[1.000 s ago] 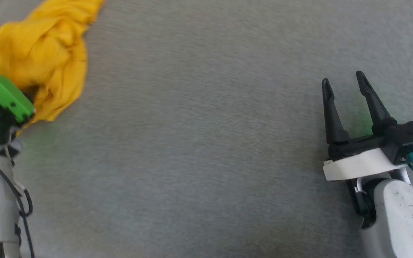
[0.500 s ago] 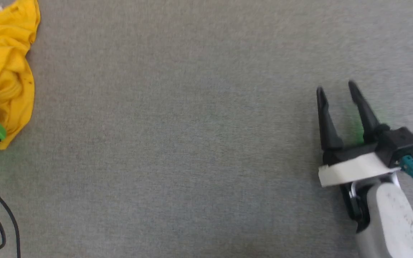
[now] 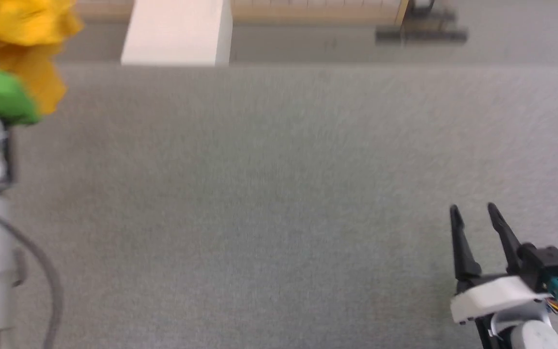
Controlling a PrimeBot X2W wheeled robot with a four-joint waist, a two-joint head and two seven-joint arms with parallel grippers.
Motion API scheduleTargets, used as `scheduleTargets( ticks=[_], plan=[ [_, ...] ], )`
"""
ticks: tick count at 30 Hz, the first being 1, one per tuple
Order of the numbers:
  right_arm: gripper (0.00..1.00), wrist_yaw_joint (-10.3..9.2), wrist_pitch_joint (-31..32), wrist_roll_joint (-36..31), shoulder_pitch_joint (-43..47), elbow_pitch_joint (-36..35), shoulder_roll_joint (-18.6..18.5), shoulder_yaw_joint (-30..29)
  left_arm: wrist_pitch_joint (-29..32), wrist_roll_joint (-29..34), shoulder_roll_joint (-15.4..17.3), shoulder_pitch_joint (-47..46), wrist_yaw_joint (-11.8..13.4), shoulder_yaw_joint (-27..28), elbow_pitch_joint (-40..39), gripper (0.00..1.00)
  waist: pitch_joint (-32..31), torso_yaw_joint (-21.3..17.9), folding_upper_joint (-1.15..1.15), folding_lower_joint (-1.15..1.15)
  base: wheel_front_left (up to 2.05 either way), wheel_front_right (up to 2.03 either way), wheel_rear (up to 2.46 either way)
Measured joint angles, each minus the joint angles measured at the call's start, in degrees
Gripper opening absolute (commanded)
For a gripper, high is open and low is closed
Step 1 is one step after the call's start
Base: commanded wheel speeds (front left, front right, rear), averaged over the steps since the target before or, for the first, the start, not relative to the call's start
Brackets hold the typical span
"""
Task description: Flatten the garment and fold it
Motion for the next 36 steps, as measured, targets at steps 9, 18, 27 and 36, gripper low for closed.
scheduleTargets(
  ticks=[9,18,27,36],
  plan=[
    [1.00,0.00,2.57,-0.29,2.09,-3.98,0.00,-0.37,0.03,-0.21,-12.14,-1.61,-3.02,-10.55,-1.37,0.00,-8.61,-4.74,0.00,0.00,0.00,0.00,0.00],
    [1.00,0.00,4.06,-0.24,2.74,-5.46,-0.01,1.64,9.79,-5.49,-21.91,7.13,-6.99,-22.25,8.09,0.00,-10.15,-12.66,0.00,0.00,0.00,0.00,0.00],
    [1.00,0.00,3.97,0.48,2.75,-5.46,-0.02,2.02,31.98,-12.74,-23.15,13.38,-8.92,-32.45,19.56,0.13,-8.29,-17.86,-0.01,0.00,0.00,0.00,0.00],
    [1.00,0.00,3.33,0.94,2.60,-5.05,-0.03,1.81,18.57,-13.18,-22.62,13.03,-3.82,-27.82,12.76,1.00,-6.74,-16.24,0.00,0.00,0.00,0.00,0.00]
  ],
)
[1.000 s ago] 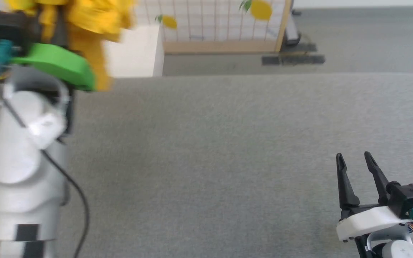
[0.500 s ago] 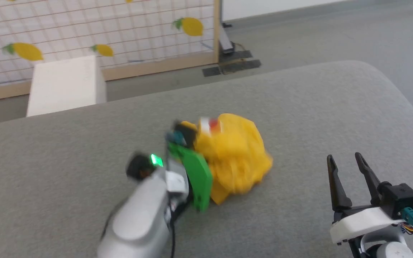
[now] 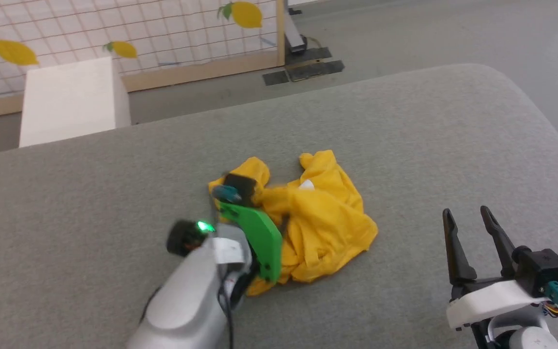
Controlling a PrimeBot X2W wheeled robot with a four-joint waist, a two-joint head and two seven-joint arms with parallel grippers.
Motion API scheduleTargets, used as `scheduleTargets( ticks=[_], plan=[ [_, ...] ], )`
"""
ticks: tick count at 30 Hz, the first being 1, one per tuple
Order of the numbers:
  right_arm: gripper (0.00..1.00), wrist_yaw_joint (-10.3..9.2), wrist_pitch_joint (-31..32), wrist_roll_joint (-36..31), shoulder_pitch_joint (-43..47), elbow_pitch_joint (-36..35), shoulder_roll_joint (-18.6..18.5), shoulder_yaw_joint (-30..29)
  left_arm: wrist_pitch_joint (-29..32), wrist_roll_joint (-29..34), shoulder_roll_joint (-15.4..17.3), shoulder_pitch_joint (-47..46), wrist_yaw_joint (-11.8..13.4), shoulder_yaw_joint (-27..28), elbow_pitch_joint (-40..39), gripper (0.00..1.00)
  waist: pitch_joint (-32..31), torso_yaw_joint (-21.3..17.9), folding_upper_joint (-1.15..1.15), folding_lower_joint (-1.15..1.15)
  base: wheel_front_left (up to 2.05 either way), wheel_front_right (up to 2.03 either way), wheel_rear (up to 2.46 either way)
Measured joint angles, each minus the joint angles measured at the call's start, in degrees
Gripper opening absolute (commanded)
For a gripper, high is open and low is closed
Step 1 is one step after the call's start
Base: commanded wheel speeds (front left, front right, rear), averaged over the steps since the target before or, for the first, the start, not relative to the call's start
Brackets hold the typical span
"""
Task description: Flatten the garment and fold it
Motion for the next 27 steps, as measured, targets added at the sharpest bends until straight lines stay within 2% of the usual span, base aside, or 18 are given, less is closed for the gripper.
scheduleTargets(
  ticks=[7,10,15,19,23,27],
  plan=[
    [1.00,0.00,-0.14,-0.11,-0.08,-0.36,0.00,-0.77,-21.41,2.72,2.48,1.23,4.15,5.69,-9.25,1.00,-0.53,4.35,0.00,0.00,0.00,0.00,0.00],
    [1.00,0.00,-0.12,-0.12,-0.10,-0.77,0.01,-0.99,-27.37,3.76,3.88,4.22,5.66,7.40,-11.38,1.00,-0.84,6.45,0.00,0.00,0.00,0.00,0.00],
    [1.00,0.00,0.21,-0.20,-0.63,-1.29,0.01,-0.59,-30.23,4.88,6.31,10.23,7.35,11.10,-13.85,1.00,-1.02,9.81,0.00,0.00,0.00,0.00,0.00],
    [1.00,0.00,0.82,-0.69,-0.71,-1.59,0.02,-0.10,-30.26,7.11,6.95,14.41,7.57,15.66,-17.46,1.00,-0.86,12.23,0.00,0.00,0.00,0.00,0.00],
    [1.00,-0.01,3.56,-1.41,-0.76,-1.35,-0.01,1.69,-30.43,8.81,6.17,18.49,7.56,19.95,-21.30,1.00,-0.41,14.25,0.00,0.00,0.00,0.00,0.00],
    [1.00,0.00,10.36,-2.78,-1.43,-0.36,0.03,5.24,-30.50,10.83,4.27,21.52,6.65,23.16,-23.57,1.00,0.28,15.79,0.00,0.00,0.00,0.00,0.00]
  ],
)
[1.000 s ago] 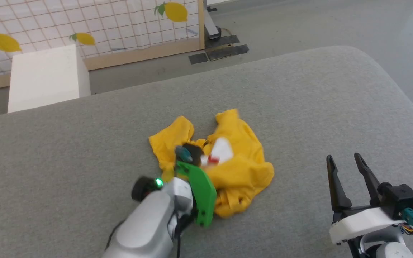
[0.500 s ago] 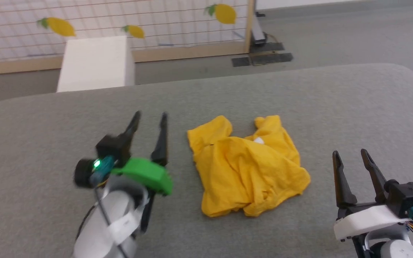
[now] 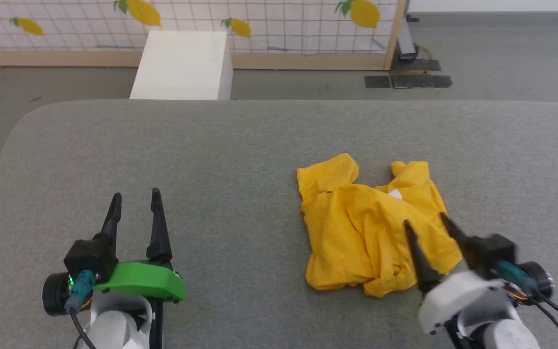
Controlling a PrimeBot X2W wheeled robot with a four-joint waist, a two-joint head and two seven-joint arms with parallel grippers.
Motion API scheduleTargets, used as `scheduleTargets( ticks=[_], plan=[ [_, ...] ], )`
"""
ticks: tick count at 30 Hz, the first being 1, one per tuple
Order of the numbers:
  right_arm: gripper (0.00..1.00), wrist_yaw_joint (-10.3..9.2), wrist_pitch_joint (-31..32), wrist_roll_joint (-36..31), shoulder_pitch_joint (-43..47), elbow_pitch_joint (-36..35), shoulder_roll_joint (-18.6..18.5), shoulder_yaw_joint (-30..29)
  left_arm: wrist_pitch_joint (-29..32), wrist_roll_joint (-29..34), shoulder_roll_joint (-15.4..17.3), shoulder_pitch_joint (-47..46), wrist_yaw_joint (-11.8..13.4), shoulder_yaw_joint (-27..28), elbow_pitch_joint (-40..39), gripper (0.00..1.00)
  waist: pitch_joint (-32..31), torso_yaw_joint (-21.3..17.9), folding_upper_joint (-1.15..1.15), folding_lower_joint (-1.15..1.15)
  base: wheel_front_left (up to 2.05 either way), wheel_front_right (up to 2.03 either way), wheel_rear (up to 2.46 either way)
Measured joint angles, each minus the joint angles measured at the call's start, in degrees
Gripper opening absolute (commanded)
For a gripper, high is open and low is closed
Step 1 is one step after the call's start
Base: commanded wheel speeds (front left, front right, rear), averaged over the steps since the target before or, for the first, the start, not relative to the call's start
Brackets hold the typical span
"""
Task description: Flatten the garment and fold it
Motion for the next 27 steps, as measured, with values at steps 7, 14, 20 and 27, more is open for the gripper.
scheduleTargets(
  ticks=[7,14,20,27],
  plan=[
    [1.00,0.00,15.14,-3.03,-4.08,3.52,0.00,1.85,0.00,1.12,-2.93,1.27,-2.55,2.85,-1.03,1.00,1.09,2.25,0.00,0.00,0.00,0.00,0.00],
    [0.00,0.00,21.89,-4.36,-5.43,4.61,0.02,1.16,0.00,2.93,-4.17,1.63,-4.09,3.80,-0.19,1.00,1.41,3.64,0.00,0.00,0.00,0.00,0.00],
    [0.00,0.00,22.79,-1.94,-3.36,1.24,-0.01,-0.19,-0.01,3.36,-4.47,2.57,-4.82,4.65,0.63,1.00,0.22,3.05,0.00,0.00,0.00,0.00,0.00],
    [0.00,0.00,34.20,0.14,10.56,-7.77,0.08,-7.42,-0.01,3.55,-4.65,3.61,-5.60,5.49,1.56,1.00,-1.23,0.95,0.00,0.00,0.00,0.00,0.00]
  ],
)
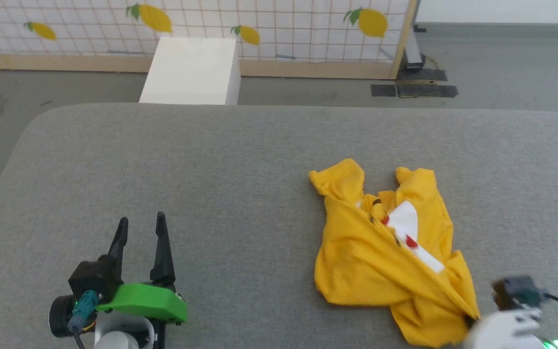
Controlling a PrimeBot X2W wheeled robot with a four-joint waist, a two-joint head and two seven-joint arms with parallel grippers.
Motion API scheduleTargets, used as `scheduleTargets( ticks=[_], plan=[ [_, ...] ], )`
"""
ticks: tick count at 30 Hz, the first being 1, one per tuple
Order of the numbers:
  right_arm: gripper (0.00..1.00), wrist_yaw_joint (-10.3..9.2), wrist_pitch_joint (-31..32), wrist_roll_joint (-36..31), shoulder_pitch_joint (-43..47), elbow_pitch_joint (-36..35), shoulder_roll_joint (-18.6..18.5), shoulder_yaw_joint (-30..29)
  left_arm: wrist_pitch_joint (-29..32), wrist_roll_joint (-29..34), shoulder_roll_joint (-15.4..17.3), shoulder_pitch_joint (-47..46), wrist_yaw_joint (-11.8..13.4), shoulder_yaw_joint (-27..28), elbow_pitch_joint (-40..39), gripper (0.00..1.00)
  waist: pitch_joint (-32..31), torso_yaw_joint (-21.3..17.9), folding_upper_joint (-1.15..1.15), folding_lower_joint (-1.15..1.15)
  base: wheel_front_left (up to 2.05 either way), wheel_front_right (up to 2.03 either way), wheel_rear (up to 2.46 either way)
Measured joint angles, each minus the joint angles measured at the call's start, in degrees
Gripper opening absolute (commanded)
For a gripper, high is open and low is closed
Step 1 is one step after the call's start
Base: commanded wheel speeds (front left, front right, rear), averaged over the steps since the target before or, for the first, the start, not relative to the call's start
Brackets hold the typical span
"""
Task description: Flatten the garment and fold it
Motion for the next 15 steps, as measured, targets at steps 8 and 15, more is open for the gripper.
scheduleTargets(
  ticks=[8,15],
  plan=[
    [1.00,-0.01,6.60,0.33,6.97,-6.13,-0.14,-12.60,-0.03,0.41,-0.09,0.29,-0.73,0.08,0.34,1.00,-1.04,-3.46,0.00,0.00,0.00,0.00,0.00],
    [1.00,-0.02,-10.42,3.45,2.19,-6.89,-0.29,-9.79,-0.04,0.32,-0.15,0.18,-0.65,-1.11,0.43,1.00,-1.13,-5.95,0.00,0.00,0.00,0.00,0.00]
  ],
)
